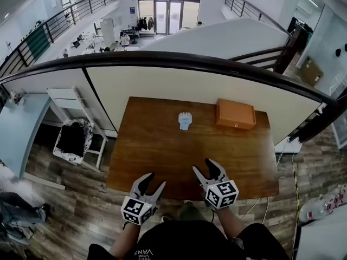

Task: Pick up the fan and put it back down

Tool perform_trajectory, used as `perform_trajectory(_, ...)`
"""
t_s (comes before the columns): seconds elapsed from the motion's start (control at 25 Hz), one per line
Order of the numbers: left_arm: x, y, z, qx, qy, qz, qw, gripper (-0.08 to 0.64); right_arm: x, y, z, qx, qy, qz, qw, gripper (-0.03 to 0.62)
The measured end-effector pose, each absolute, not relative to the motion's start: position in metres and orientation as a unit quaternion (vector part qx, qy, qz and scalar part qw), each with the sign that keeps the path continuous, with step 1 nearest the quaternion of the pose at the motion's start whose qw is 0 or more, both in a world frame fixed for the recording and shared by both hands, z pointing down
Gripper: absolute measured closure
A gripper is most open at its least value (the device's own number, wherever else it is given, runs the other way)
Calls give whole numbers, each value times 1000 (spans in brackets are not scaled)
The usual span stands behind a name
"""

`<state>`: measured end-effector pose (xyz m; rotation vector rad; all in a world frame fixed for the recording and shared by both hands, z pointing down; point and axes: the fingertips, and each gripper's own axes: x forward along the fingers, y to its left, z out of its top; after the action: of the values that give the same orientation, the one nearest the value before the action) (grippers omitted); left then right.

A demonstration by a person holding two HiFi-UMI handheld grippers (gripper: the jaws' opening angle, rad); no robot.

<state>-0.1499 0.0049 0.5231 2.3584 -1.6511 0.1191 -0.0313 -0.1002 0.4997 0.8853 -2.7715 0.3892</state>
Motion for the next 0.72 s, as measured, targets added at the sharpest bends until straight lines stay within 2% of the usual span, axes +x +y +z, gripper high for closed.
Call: perform_trajectory(0.72,-188,-67,577,747,-635,51,191,368,-94,-245,584,245,-944,148,163,367)
